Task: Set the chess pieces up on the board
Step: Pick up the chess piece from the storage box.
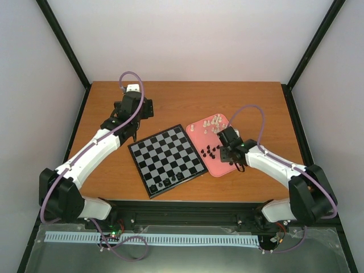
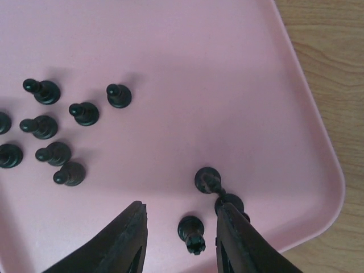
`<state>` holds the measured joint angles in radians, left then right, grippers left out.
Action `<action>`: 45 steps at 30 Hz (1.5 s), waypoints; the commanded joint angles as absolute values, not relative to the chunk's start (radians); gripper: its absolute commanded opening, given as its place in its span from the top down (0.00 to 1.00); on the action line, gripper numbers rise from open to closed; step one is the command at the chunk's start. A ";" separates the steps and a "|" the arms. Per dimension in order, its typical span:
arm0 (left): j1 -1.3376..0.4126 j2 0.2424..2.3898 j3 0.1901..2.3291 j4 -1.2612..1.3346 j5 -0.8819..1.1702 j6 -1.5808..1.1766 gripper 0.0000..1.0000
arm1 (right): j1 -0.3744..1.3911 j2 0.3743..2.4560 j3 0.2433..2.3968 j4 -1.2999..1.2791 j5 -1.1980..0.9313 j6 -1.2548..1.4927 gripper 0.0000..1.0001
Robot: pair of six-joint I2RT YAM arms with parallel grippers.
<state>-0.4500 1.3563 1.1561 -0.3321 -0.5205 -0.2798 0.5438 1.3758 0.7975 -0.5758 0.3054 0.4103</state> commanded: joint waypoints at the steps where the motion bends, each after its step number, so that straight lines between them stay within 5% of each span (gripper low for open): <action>1: -0.459 1.370 1.204 -0.305 -0.522 -0.261 0.00 | 0.543 1.334 0.768 -0.582 0.260 0.421 0.66; 22: -0.459 1.377 1.195 -0.301 -0.521 -0.269 0.00 | 0.541 1.409 0.706 -0.530 0.285 0.430 0.65; 45: -0.459 1.388 1.203 -0.310 -0.538 -0.268 0.00 | 0.542 1.341 0.750 -0.576 0.263 0.430 0.91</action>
